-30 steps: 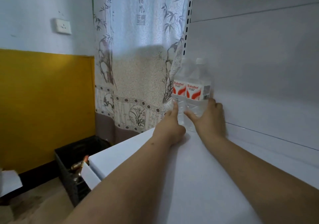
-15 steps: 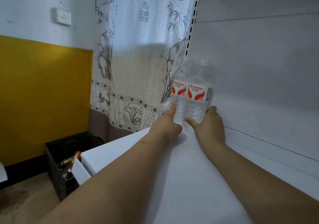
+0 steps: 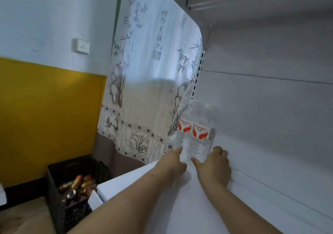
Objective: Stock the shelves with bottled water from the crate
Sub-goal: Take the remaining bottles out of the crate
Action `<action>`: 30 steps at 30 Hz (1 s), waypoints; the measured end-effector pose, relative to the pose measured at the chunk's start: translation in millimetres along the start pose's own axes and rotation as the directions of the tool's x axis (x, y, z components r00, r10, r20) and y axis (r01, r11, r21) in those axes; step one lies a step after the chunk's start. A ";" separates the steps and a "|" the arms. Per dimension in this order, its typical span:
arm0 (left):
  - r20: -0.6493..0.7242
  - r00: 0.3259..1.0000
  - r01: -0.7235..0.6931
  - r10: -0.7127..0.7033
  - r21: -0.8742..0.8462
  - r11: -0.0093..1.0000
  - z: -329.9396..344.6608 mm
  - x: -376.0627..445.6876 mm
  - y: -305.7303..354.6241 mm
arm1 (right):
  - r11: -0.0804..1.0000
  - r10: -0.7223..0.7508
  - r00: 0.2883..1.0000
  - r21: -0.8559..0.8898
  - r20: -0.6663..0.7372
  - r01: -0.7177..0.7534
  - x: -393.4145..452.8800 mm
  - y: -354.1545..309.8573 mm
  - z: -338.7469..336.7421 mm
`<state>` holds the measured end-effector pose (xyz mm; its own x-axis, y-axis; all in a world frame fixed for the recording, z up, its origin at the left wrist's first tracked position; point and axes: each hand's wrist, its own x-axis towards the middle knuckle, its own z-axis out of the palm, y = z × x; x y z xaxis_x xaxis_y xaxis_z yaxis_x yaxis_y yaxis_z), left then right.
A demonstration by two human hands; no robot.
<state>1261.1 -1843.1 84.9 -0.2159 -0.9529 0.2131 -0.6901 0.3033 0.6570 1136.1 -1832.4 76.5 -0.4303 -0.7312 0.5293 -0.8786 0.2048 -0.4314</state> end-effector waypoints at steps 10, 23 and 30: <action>-0.431 0.902 0.059 0.022 0.175 0.983 -63.9 -212.0 -42.7 | 0.893 -0.232 0.970 0.410 0.066 0.186 -107.4 -84.3 -104.2; -0.024 0.712 0.700 -0.702 0.110 0.706 36.6 -568.6 -369.7 | 0.740 -0.559 0.136 0.419 0.818 0.526 -445.5 -169.4 52.4; 0.234 0.455 0.871 -0.859 0.086 0.484 65.8 -562.9 -459.3 | 0.541 -0.205 -0.214 0.293 0.955 0.788 -518.5 -130.8 197.0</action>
<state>1654.2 -1446.4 -384.5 0.3335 -0.6950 -0.6370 -0.5813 -0.6835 0.4415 1515.0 -1608.2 -285.5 0.4698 -0.5069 -0.7227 -0.7542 -0.6560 -0.0301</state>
